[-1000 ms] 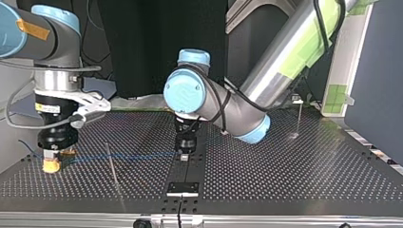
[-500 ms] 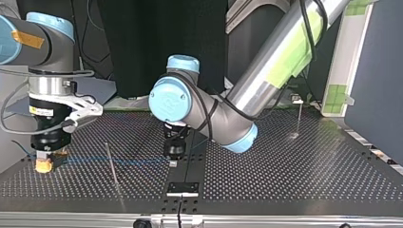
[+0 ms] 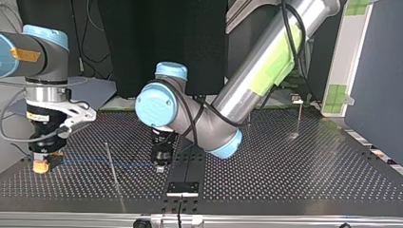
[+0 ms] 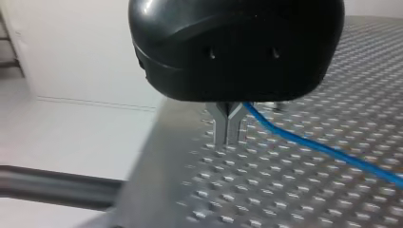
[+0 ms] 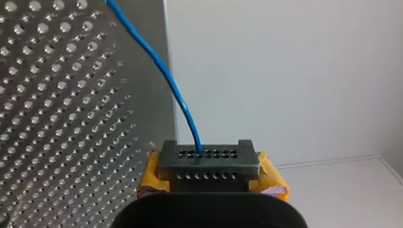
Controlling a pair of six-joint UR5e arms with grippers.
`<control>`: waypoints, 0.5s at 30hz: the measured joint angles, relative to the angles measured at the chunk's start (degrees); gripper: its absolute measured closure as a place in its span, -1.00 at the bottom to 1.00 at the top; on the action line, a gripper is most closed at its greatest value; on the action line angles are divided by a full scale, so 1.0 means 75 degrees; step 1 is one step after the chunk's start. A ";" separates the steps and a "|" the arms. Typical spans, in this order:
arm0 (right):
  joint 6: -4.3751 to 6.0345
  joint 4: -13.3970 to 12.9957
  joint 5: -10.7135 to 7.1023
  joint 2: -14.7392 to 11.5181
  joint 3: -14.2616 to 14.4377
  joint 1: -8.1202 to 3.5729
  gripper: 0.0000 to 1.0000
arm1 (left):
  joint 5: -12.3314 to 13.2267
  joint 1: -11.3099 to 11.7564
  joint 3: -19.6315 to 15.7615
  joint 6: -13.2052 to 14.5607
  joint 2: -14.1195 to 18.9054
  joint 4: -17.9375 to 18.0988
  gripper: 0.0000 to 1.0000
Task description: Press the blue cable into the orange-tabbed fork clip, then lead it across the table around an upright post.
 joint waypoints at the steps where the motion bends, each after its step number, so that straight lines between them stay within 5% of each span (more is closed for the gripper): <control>1: 0.0026 -0.0006 -0.0034 0.0028 -0.0002 -0.0046 1.00 | 0.0011 -0.0004 0.0061 -0.0003 -0.0001 0.0038 1.00; 15: 0.0260 -0.0038 -0.0430 0.0115 -0.0001 -0.0544 1.00 | 0.0290 -0.0077 0.1063 -0.0179 -0.0012 0.0581 1.00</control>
